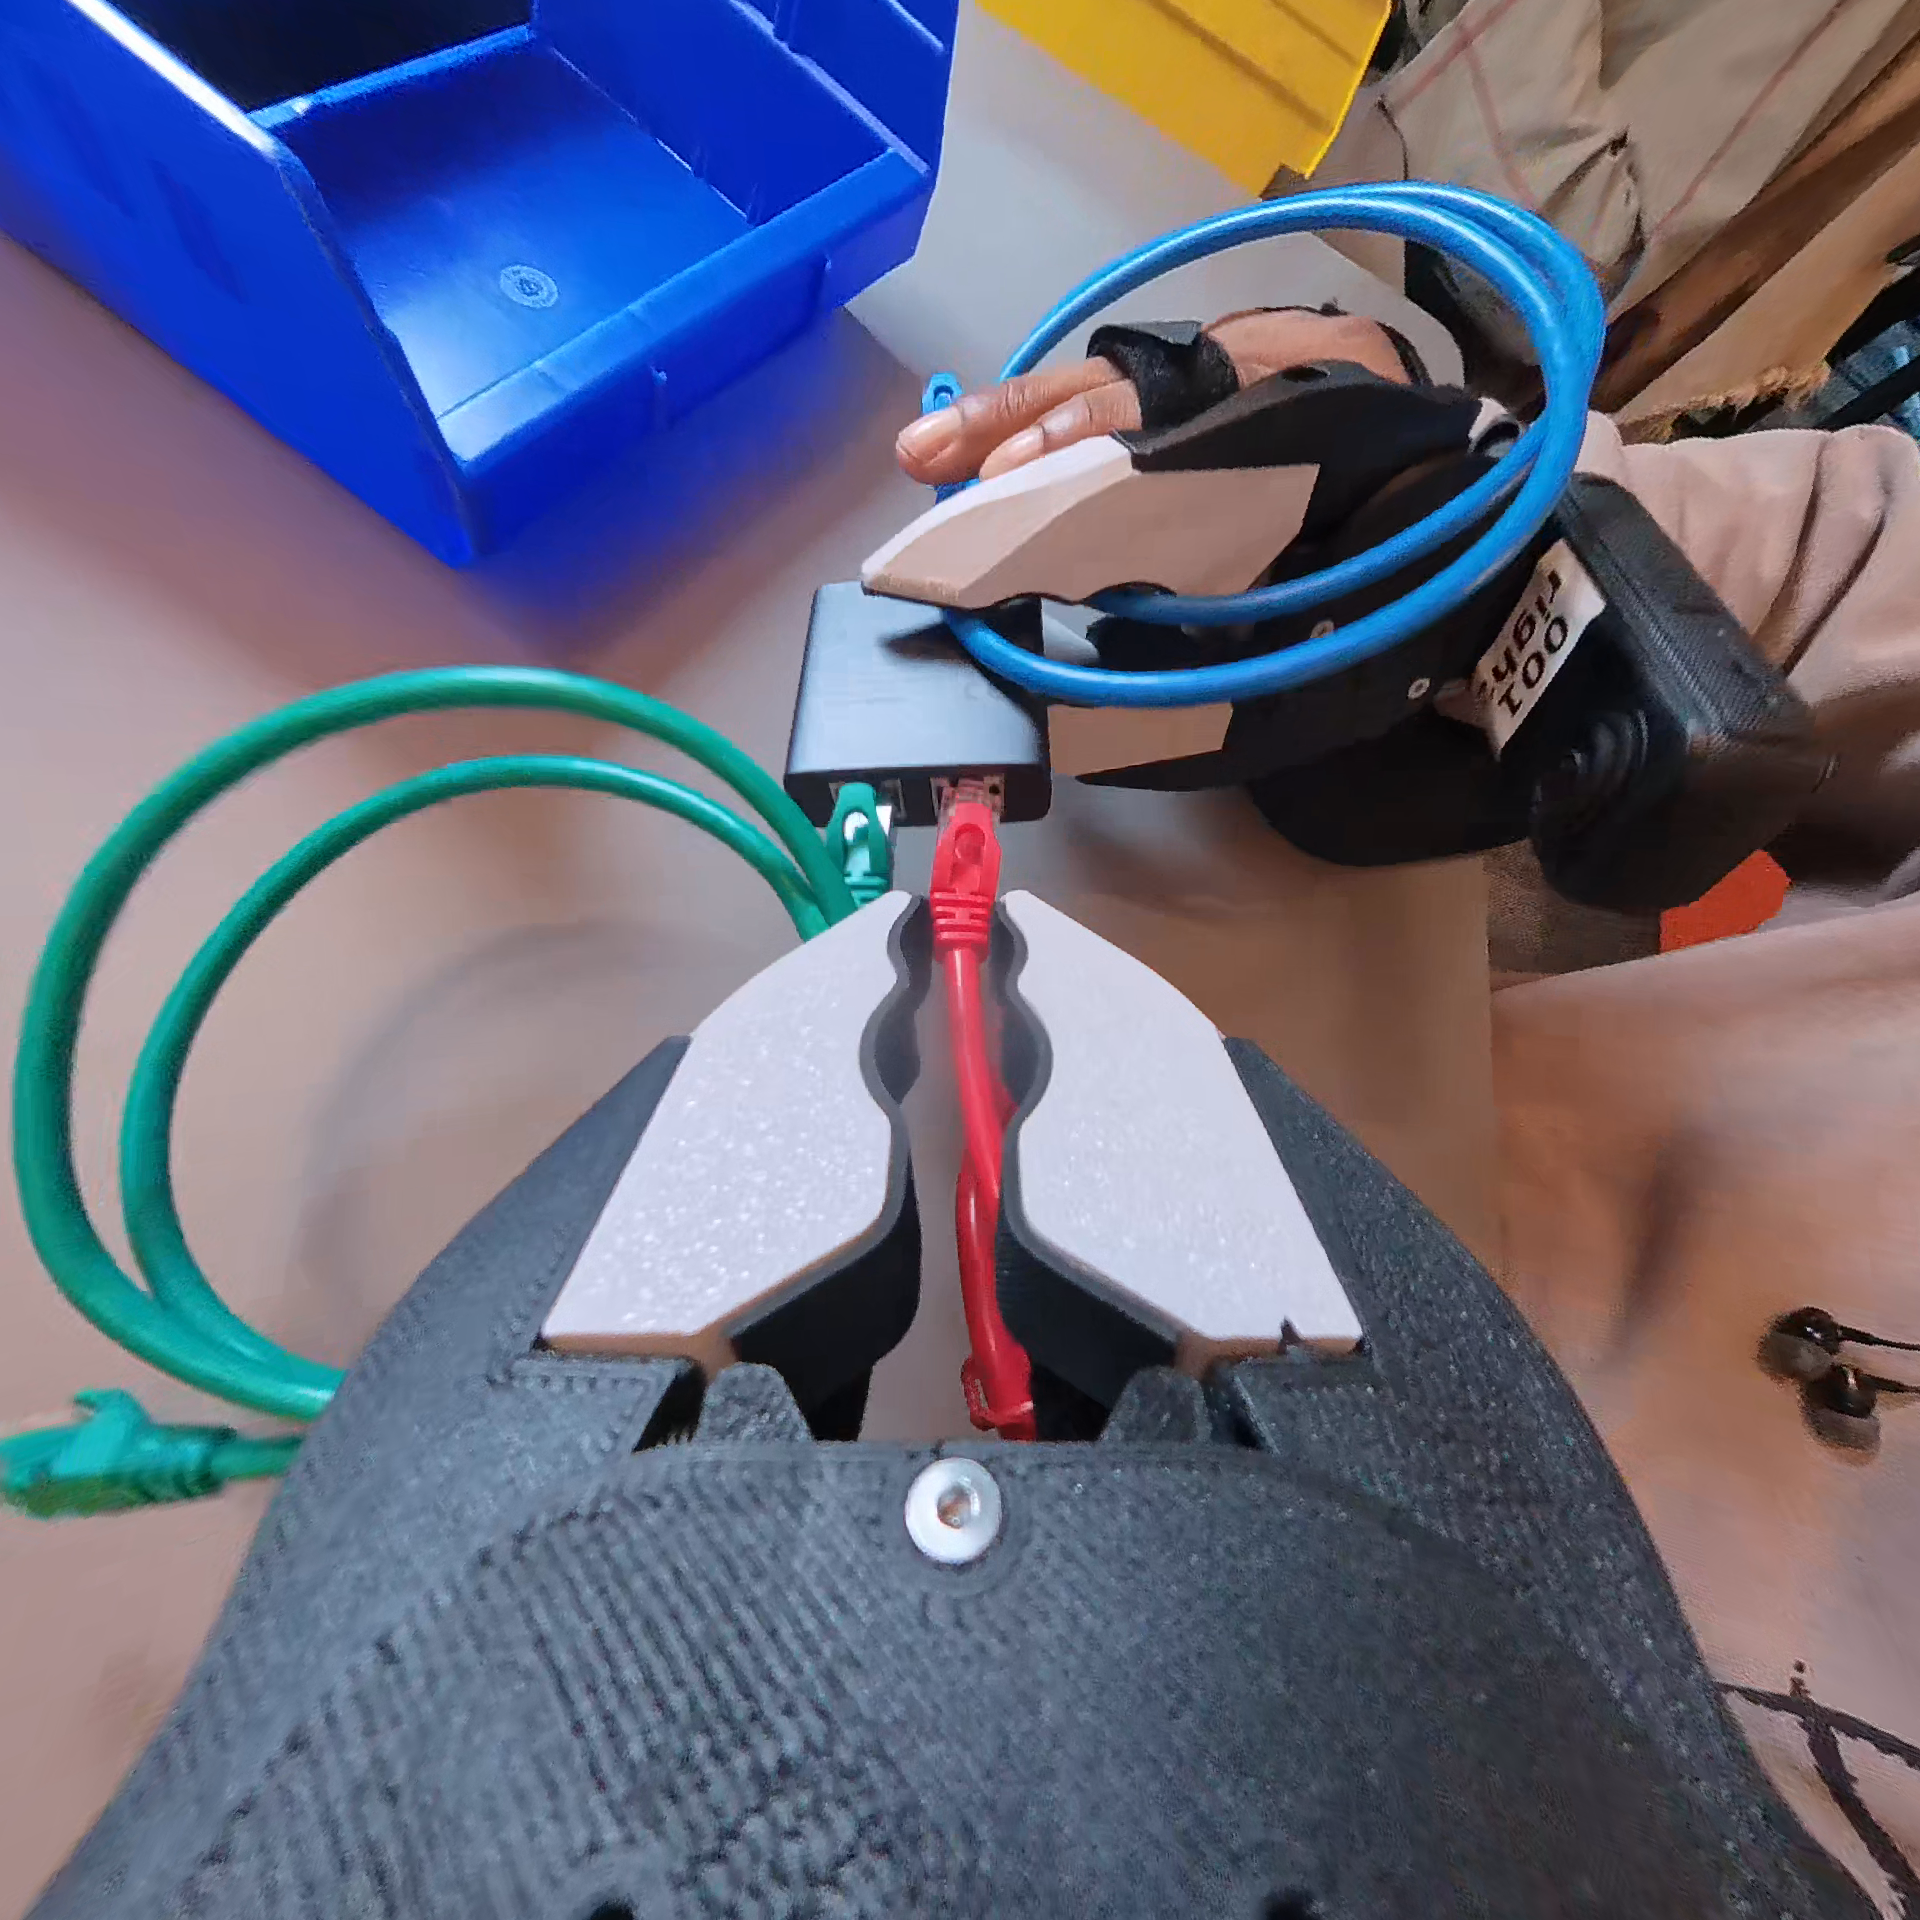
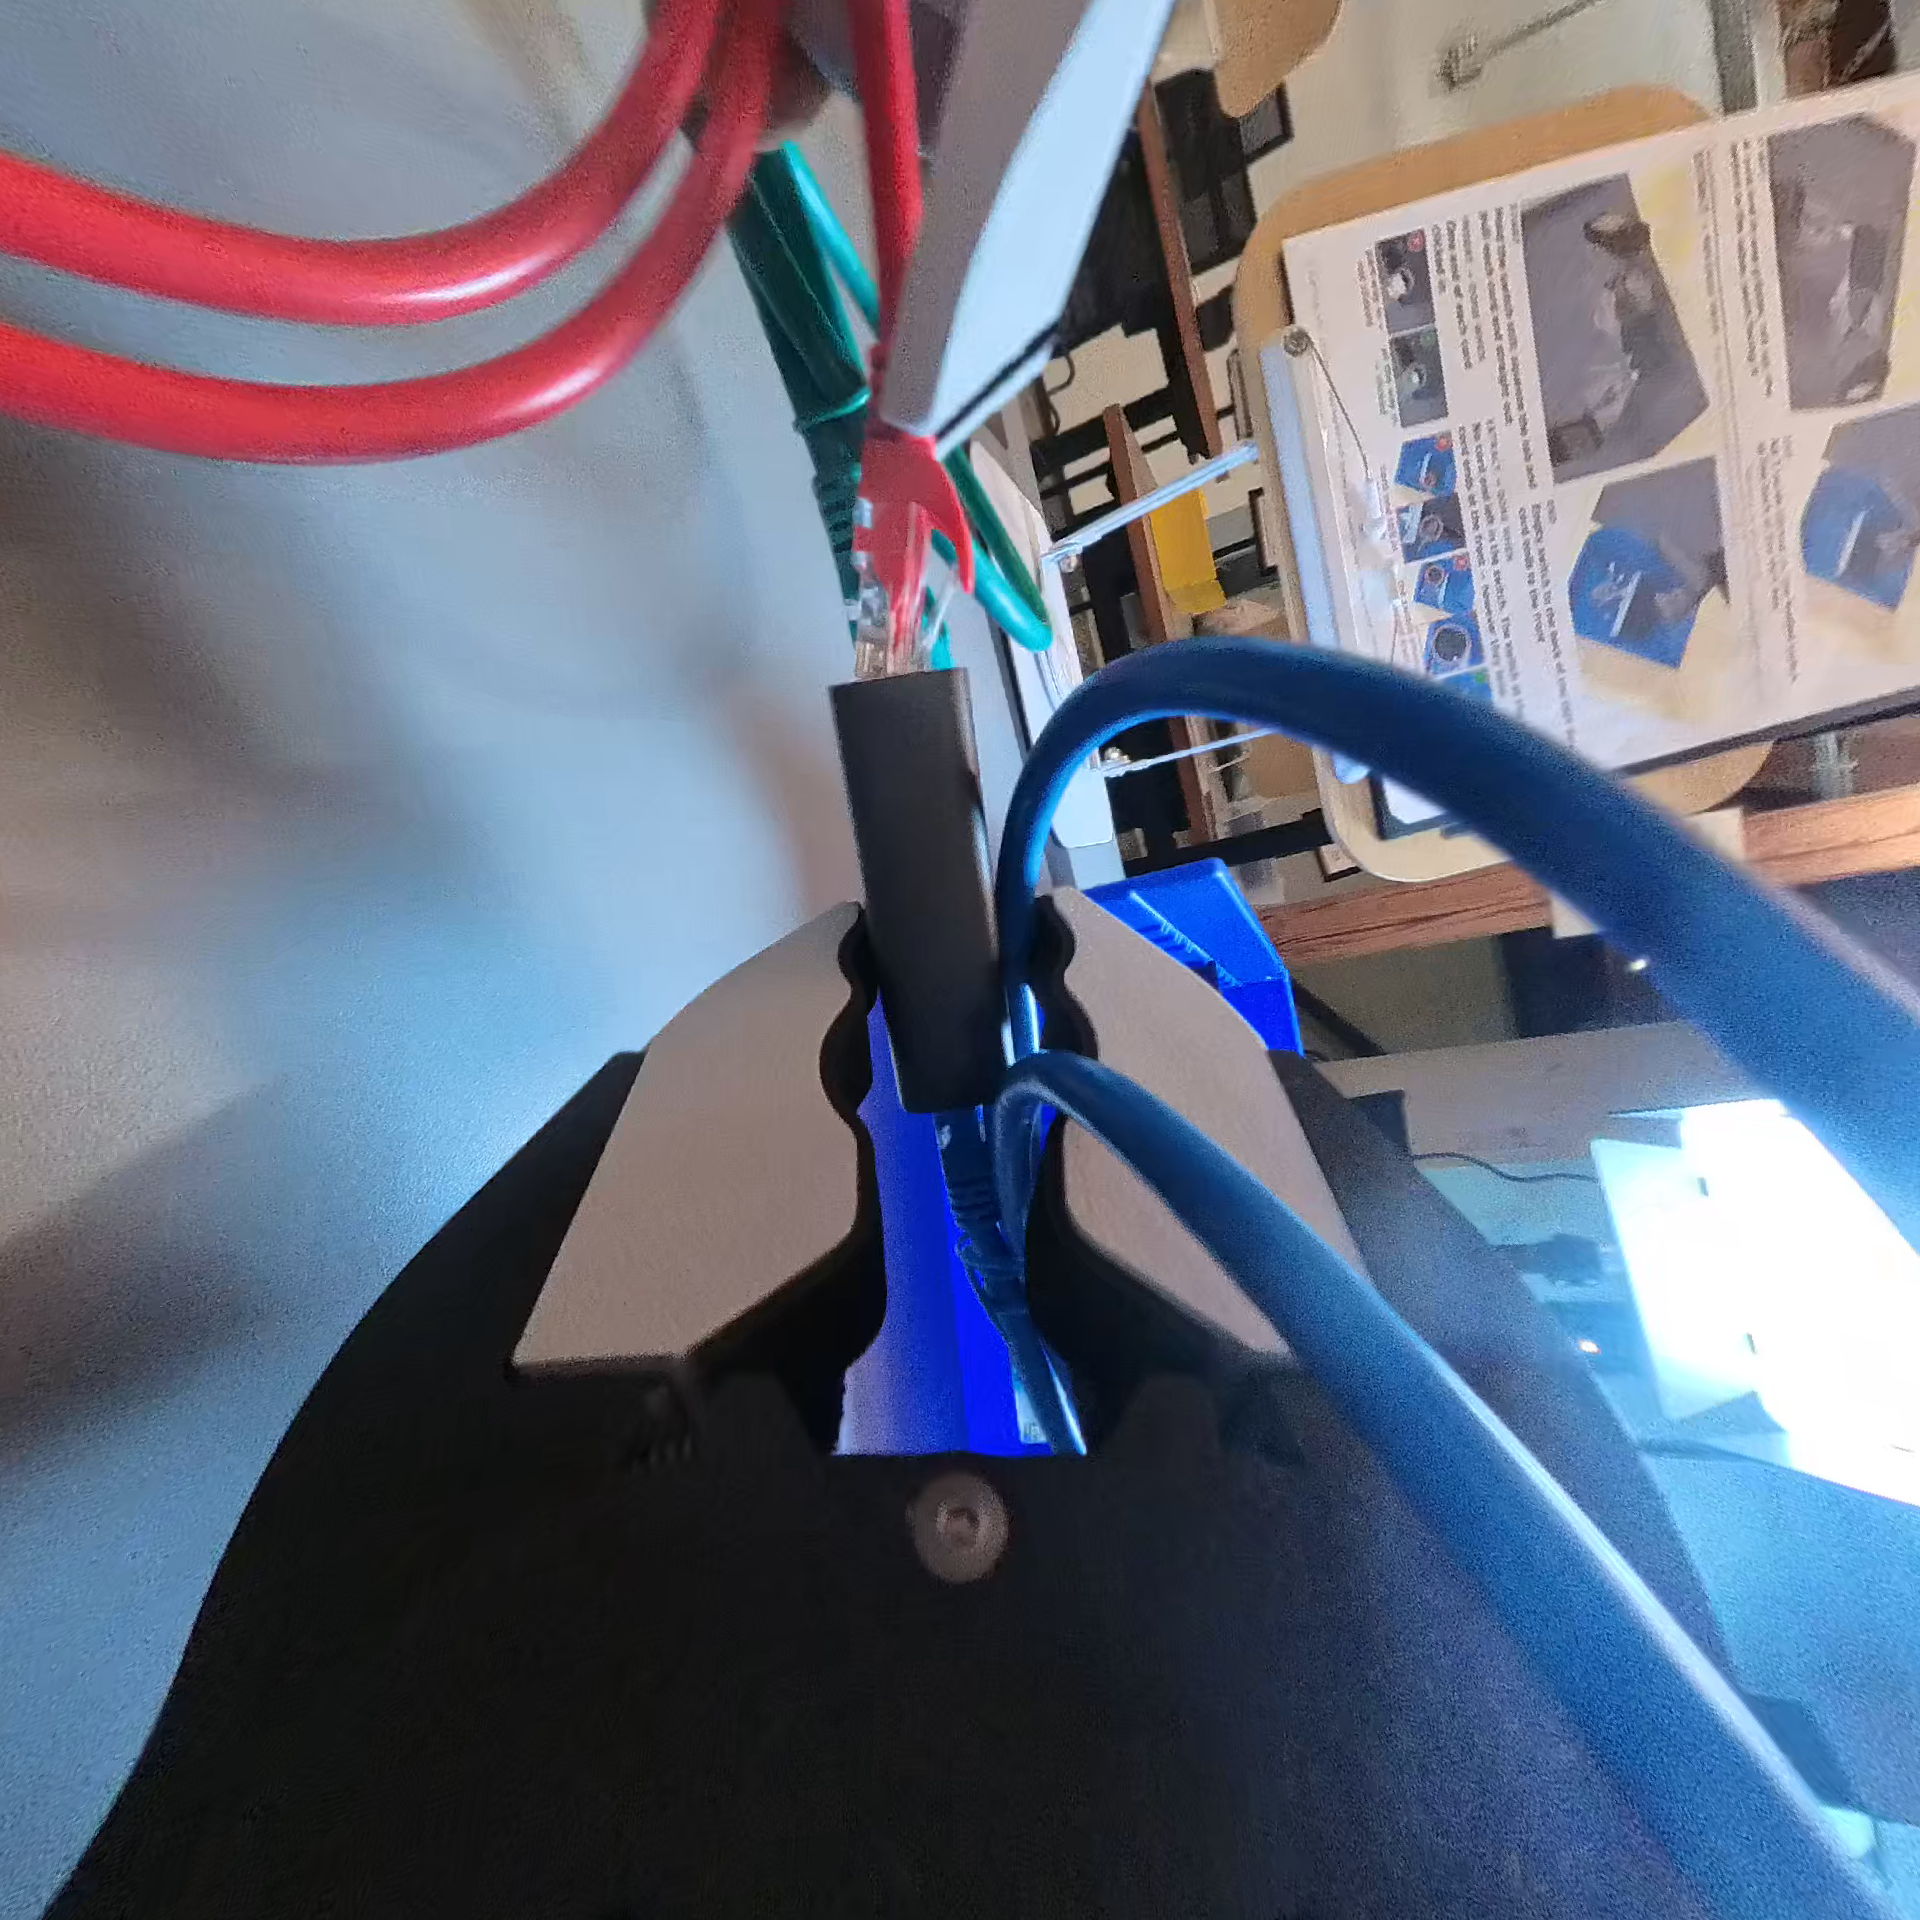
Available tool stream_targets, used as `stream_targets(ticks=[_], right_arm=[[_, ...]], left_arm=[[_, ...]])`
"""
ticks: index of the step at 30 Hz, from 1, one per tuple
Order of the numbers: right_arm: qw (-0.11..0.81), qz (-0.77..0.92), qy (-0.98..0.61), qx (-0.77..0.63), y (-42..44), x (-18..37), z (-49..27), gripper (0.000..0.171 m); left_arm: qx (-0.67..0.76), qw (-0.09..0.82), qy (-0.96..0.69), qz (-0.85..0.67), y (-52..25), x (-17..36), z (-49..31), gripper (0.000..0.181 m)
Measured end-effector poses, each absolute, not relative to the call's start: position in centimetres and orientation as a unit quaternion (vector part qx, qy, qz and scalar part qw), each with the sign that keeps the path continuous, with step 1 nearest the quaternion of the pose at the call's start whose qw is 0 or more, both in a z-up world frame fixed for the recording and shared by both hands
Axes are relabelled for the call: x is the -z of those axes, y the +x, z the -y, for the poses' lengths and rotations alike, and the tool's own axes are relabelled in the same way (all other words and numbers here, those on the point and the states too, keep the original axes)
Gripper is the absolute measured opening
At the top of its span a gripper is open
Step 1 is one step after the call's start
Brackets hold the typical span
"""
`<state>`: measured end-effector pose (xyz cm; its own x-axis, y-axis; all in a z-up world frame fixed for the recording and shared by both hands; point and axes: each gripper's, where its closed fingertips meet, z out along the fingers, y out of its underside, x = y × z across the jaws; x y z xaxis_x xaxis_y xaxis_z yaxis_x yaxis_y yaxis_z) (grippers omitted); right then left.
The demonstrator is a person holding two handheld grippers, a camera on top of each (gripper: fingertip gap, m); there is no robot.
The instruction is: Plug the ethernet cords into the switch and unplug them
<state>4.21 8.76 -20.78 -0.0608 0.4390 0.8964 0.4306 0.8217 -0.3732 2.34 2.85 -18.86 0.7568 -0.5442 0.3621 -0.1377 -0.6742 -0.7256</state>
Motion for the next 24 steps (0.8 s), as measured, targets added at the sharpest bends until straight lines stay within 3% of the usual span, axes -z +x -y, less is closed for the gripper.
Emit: stream_targets(ticks=[5, 15, 24], right_arm=[[0.611, 0.730, -0.307, -0.020, 4.2, 20.6, -8.6, 0.028], [0.639, 0.721, -0.268, 0.014, 4.5, 19.7, -8.6, 0.028], [0.640, 0.723, -0.259, -0.036, 4.6, 19.3, -7.7, 0.028]], left_arm=[[0.262, 0.367, -0.866, -0.215, 2.3, 18.9, -2.6, 0.011], [0.367, 0.395, -0.831, -0.137, 2.6, 18.1, -2.5, 0.011], [0.329, 0.433, -0.825, -0.154, 2.3, 17.1, -2.8, 0.011]])
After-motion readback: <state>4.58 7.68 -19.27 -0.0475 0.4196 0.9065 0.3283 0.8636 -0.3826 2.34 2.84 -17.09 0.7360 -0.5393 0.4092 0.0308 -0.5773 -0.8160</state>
